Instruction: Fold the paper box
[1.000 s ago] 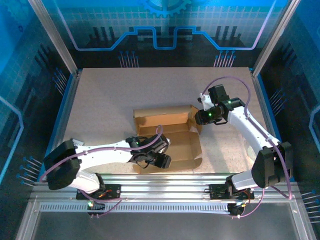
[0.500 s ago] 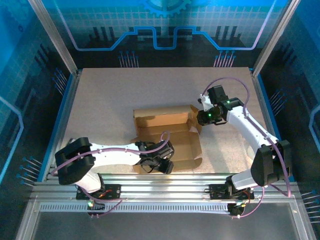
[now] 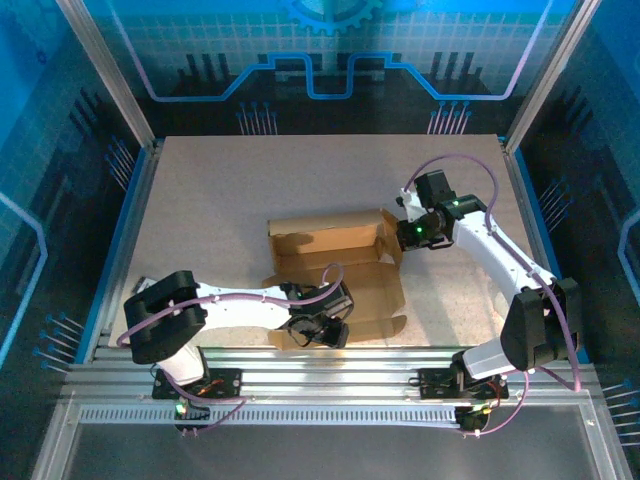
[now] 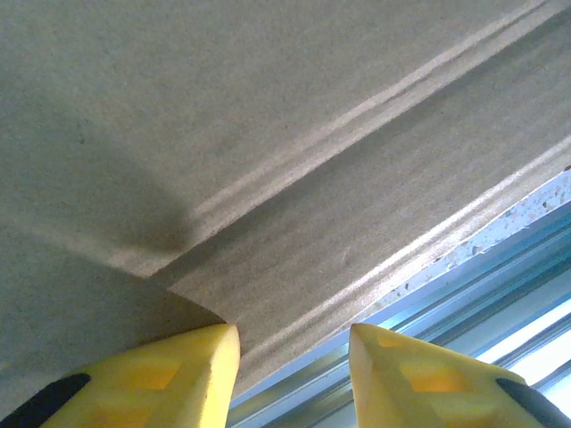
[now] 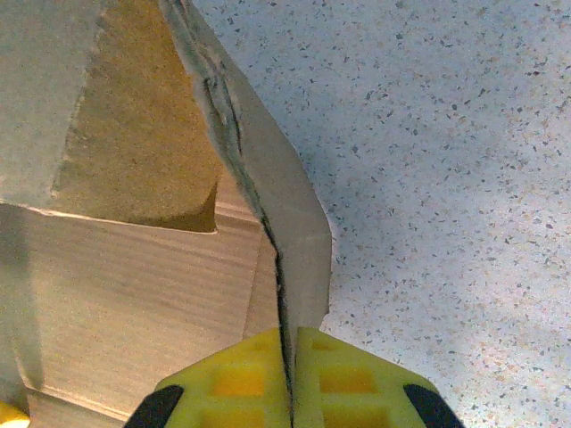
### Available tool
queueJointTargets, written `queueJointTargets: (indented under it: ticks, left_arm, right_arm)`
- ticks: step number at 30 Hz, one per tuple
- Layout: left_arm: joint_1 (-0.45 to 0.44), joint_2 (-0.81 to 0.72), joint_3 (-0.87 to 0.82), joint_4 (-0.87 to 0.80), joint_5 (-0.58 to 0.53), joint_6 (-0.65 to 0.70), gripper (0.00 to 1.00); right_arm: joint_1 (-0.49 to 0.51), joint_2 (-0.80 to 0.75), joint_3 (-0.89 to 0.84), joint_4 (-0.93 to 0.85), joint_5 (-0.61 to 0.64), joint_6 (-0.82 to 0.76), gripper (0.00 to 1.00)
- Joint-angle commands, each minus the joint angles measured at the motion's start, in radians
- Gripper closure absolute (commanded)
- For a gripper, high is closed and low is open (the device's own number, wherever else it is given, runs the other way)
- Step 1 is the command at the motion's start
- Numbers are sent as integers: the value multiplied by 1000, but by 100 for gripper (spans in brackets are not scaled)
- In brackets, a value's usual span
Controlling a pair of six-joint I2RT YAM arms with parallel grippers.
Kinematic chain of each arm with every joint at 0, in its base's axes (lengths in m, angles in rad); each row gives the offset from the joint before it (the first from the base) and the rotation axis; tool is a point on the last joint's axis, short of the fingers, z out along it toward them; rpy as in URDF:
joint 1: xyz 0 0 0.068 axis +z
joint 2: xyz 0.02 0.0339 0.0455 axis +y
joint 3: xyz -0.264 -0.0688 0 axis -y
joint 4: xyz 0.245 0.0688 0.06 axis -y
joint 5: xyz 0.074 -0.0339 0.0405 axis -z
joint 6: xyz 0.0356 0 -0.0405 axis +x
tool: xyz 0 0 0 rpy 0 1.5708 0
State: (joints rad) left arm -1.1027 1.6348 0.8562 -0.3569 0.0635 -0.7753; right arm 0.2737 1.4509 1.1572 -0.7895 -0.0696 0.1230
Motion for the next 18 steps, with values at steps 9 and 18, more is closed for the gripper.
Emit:
queueJointTargets:
  ticks: [9,18]
  left_arm:
    - [6,56,-3,-48,-56,-18,61]
    - [6,74,17,-45,-53,-16,61]
  right_arm:
    - [-14,64,182,-151,-37,-36,100]
    - [-14,87,200,-195,-94,-20,100]
